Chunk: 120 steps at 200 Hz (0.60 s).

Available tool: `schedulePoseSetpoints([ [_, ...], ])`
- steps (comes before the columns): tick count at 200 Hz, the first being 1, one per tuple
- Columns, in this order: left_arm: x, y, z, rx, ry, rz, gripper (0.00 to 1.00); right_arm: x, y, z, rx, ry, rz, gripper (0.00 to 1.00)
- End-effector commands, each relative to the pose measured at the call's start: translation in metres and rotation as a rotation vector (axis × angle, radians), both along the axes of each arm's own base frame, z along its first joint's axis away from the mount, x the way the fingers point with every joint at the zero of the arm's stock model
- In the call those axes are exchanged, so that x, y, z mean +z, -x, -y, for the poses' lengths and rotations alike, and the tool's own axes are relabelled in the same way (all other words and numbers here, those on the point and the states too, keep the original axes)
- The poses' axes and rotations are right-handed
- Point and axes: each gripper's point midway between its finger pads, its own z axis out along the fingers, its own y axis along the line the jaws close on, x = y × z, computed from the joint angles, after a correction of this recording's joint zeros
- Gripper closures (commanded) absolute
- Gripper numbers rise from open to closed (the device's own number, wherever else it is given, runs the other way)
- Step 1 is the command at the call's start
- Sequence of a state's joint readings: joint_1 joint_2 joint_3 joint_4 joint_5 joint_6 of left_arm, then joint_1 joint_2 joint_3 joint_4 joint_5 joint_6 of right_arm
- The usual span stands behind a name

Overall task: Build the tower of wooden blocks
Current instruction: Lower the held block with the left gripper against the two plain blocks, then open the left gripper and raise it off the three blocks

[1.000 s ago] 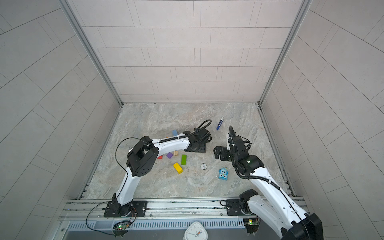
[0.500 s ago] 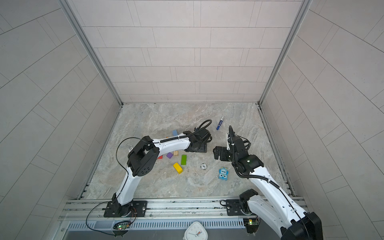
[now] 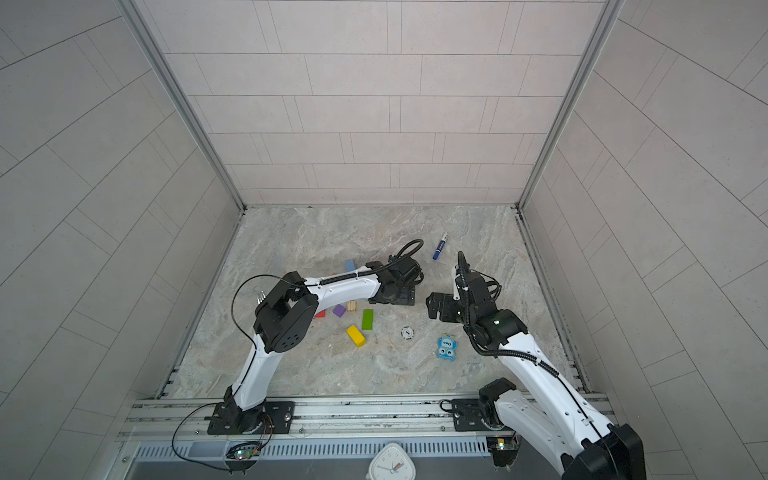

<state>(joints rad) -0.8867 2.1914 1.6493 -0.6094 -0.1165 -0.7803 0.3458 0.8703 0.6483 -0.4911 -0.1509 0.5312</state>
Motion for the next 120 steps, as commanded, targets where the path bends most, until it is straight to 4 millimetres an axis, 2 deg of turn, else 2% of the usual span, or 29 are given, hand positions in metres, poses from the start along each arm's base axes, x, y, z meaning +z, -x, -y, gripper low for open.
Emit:
schedulePoseSetpoints([
  [1, 0.026, 0.002, -0.007, -0.024, -0.013, 0.023, 0.00, 0.001, 0.001, 0.002, 0.002, 0.011, 0.004, 0.01],
  [43, 0.050, 0.002, -0.009, -0.037, 0.016, 0.052, 0.00, 0.006, 0.000, 0.001, 0.022, 0.021, 0.010, 0.01],
  [77, 0.079, 0.007, -0.005, -0.080, 0.110, 0.072, 0.00, 0.009, 0.000, 0.002, 0.035, 0.041, 0.013, 0.01],
  [101, 0.102, 0.009, -0.012, -0.096, 0.145, 0.088, 0.00, 0.011, 0.000, -0.003, 0.068, 0.043, 0.015, 0.01],
  [120, 0.114, 0.012, -0.026, -0.099, 0.136, 0.084, 0.00, 0.013, -0.001, -0.008, 0.105, 0.047, 0.022, 0.01],
])
